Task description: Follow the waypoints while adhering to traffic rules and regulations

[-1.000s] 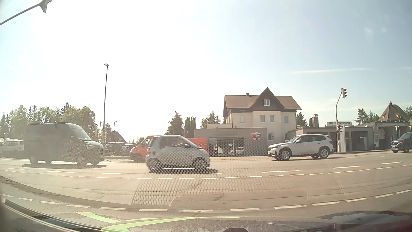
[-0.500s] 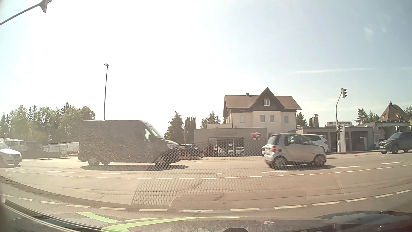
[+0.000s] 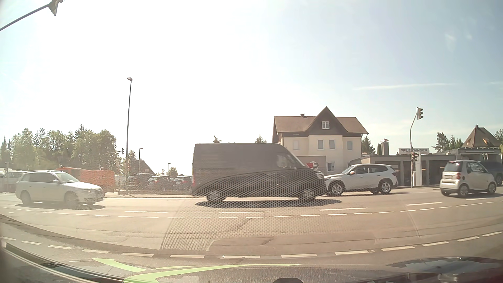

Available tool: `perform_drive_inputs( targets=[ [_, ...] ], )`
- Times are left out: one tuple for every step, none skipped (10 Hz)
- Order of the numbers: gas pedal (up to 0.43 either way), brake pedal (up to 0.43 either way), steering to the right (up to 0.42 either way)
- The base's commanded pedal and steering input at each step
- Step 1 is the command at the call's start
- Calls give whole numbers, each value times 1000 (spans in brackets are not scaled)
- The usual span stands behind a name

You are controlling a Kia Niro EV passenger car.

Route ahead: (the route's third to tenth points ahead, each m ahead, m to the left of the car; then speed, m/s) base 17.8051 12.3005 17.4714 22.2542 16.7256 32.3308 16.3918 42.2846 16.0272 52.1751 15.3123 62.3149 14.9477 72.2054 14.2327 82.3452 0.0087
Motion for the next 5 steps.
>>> perform_drive_inputs(
  targets=[
    [0,354,-2],
    [0,354,-2],
    [0,354,-2],
    [0,354,-2],
    [0,354,-2]
  ],
)
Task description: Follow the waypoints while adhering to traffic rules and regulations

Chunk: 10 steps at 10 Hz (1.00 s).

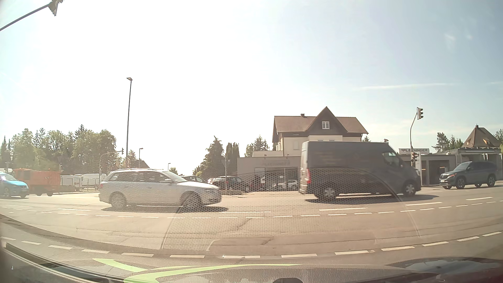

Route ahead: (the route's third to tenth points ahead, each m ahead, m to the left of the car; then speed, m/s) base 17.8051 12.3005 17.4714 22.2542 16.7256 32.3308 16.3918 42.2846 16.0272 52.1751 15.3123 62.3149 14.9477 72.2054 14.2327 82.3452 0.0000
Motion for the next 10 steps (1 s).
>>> perform_drive_inputs(
  targets=[
    [0,354,-2],
    [0,354,-2],
    [0,354,-2],
    [0,354,-2],
    [0,354,-2],
    [0,354,-2],
    [0,354,-2],
    [0,354,-2],
    [0,354,-2],
    [0,354,-2]
  ],
)
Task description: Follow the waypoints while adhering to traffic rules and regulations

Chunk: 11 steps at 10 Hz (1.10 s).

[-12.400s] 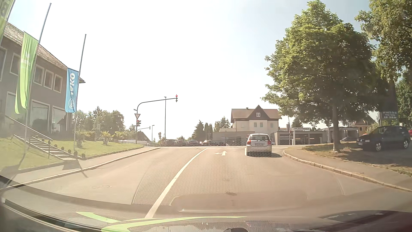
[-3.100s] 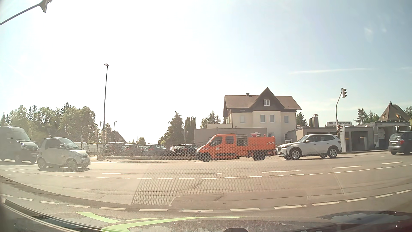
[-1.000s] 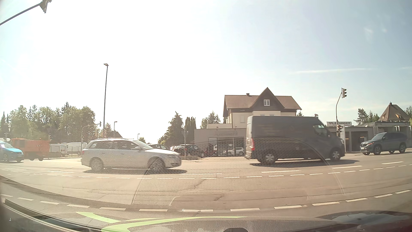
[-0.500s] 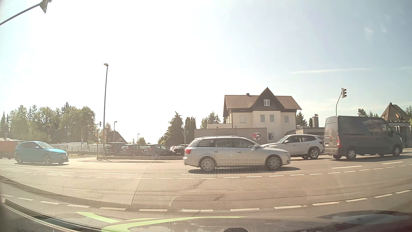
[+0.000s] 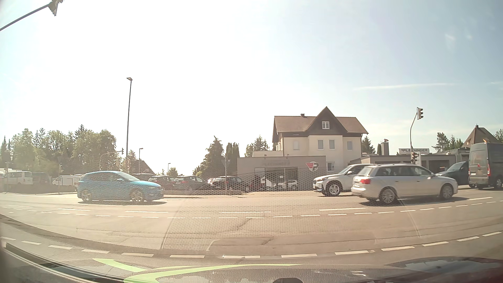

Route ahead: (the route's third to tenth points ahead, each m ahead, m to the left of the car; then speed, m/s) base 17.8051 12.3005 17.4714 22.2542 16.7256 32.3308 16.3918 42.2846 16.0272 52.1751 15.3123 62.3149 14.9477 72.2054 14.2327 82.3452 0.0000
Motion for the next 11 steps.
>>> perform_drive_inputs(
  targets=[
    [0,354,-2],
    [0,354,-2],
    [0,354,-2],
    [0,354,-2],
    [0,354,-2],
    [0,354,-2],
    [0,354,-2],
    [0,354,-2],
    [0,354,-2],
    [0,354,-2],
    [0,354,-2]
  ],
)
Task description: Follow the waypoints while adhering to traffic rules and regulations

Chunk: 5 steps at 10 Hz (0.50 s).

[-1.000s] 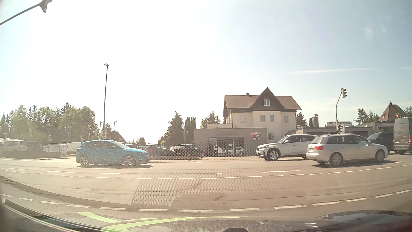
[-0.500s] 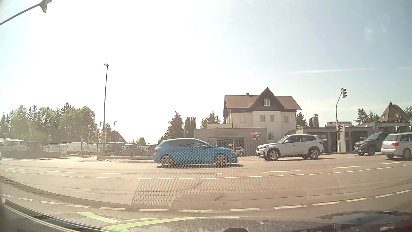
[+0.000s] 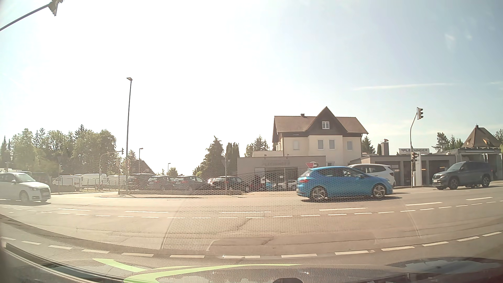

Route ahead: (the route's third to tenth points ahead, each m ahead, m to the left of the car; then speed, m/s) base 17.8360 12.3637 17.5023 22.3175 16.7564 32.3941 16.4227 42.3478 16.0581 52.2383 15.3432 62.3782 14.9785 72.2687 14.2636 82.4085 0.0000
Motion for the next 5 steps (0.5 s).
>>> perform_drive_inputs(
  targets=[
    [0,360,-2],
    [0,354,-2],
    [0,354,-2],
    [0,354,-2],
    [0,354,-2]
  ],
)
